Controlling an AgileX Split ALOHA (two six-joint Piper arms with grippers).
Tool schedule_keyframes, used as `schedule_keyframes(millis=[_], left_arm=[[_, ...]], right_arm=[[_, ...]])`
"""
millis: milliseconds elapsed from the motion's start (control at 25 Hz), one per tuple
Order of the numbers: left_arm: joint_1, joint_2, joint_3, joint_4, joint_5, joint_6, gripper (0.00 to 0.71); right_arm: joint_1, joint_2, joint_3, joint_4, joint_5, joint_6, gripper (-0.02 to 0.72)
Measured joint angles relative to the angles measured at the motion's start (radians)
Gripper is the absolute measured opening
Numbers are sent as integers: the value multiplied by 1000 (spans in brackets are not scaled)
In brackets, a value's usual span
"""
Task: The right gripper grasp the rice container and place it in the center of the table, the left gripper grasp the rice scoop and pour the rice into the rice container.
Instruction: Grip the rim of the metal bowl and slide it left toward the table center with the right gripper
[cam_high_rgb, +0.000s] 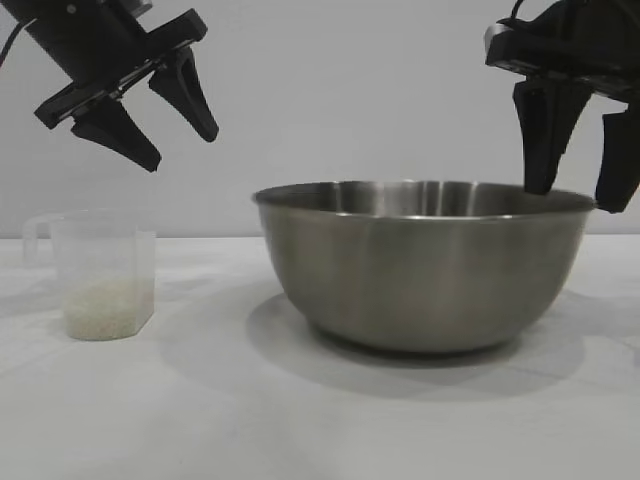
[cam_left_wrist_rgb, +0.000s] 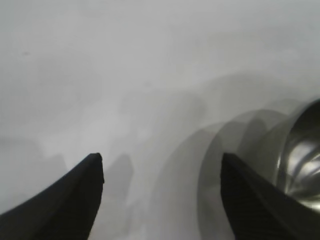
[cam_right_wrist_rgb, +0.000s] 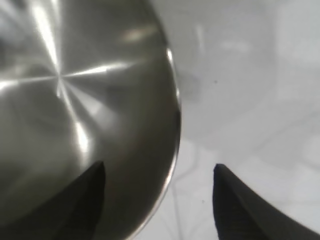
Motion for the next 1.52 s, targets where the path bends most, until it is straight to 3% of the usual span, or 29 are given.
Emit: schedule_keyframes(millis=[40, 80, 160, 240, 360, 920, 1200, 1400, 1440, 1480, 1520], left_arm=[[0, 0, 0, 0, 0, 0, 437], [0, 0, 0, 0, 0, 0, 437], [0, 0, 0, 0, 0, 0, 437], [0, 0, 0, 0, 0, 0, 437], [0, 0, 0, 0, 3, 0, 437], [0, 0, 0, 0, 24, 0, 437], [0, 0, 0, 0, 26, 0, 437], [0, 0, 0, 0, 26, 2, 437], [0, 0, 0, 0, 26, 2, 437], [0, 0, 0, 0, 26, 2, 437], [0, 0, 0, 0, 26, 2, 437]], right_arm=[[0, 17, 0, 7, -7, -2, 289], [0, 31, 0, 14, -18, -4, 298], [0, 45, 0, 19, -35, -4, 221], [0, 47, 0, 28, -49, -4, 91], [0, 47, -21, 34, -48, -4, 0], [107, 77, -131, 97, -11, -6, 0], [109, 79, -131, 7, -19, 7, 0], [109, 79, -131, 12, -19, 3, 0], [109, 79, -131, 14, -19, 1, 48], [109, 79, -131, 14, -19, 1, 48], [109, 79, -131, 17, -19, 1, 133]])
